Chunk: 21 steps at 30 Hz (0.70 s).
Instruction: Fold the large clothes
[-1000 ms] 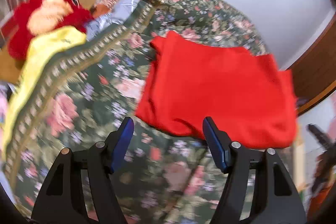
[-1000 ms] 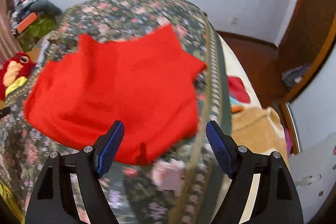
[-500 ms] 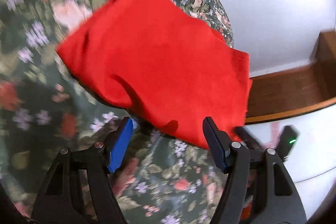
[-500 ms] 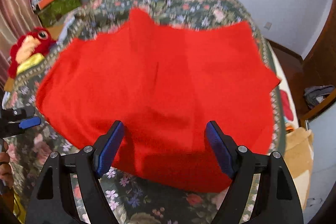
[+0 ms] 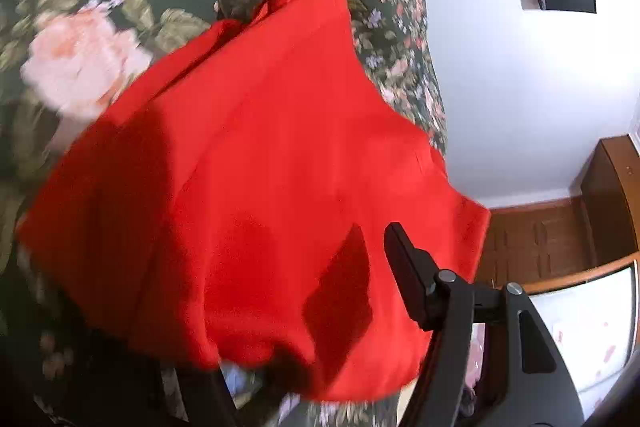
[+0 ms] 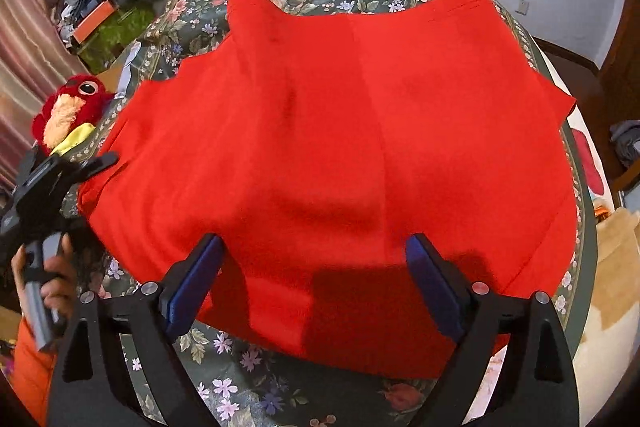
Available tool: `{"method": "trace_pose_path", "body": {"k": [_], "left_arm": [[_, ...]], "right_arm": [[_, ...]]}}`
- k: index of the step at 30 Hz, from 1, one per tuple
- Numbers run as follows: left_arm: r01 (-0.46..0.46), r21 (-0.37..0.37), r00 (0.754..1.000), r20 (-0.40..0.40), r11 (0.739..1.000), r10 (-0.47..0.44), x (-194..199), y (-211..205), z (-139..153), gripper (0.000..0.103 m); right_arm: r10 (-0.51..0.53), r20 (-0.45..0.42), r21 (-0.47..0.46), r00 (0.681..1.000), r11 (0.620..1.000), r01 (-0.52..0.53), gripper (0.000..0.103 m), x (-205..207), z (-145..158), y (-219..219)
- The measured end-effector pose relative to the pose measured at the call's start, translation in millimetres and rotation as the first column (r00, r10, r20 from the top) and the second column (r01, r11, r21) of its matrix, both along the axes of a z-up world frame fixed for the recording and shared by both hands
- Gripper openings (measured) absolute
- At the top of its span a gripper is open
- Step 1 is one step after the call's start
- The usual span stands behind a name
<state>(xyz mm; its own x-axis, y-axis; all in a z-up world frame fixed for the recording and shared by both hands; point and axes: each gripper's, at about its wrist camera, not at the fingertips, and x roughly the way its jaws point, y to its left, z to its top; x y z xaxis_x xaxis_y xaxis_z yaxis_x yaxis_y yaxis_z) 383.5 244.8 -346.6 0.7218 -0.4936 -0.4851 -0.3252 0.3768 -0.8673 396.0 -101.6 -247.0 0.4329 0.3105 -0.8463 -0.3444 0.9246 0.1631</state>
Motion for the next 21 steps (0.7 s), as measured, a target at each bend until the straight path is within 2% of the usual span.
{"method": "trace_pose_path", "body": {"k": [3,5,7,10,14,18,21], "left_arm": [[-0.054,0.006,0.999,-0.005,0.999,0.054,10,1,-3,0.065],[-0.081,0.042,0.996,-0.021,0.996,0.082,15,2,-3,0.053],[-0.092,0.077,0.993,-0.064,0.993,0.097,18,6,-6,0.028],[-0.096,0.079,0.992,-0.074,0.992,0.102,17,11,-3,0.012],[-0.094,0.212,0.995,-0.003,0.973,0.097,3,9,42,0.008],[-0.127,0.273,0.990,0.092,0.954,0.105,-21,6,94,0.008],[-0.154,0.349,0.981,0.167,0.924,0.101,-42,1,138,0.007]], "right_arm": [[-0.006,-0.006,0.003,1.000,1.000,0.007,0.091,0,0,0],[-0.019,-0.013,-0.001,1.000,1.000,0.019,0.091,1,2,0],[-0.029,-0.017,-0.012,0.999,1.000,0.029,0.091,0,4,0],[-0.033,0.000,-0.038,0.999,0.999,0.033,0.091,-5,12,1],[-0.028,0.034,-0.049,0.999,0.998,0.030,0.091,-11,29,1],[-0.038,0.069,-0.035,0.997,0.999,0.041,0.091,-12,47,11],[-0.021,0.079,-0.016,0.997,1.000,0.022,0.091,-14,53,28]]}}
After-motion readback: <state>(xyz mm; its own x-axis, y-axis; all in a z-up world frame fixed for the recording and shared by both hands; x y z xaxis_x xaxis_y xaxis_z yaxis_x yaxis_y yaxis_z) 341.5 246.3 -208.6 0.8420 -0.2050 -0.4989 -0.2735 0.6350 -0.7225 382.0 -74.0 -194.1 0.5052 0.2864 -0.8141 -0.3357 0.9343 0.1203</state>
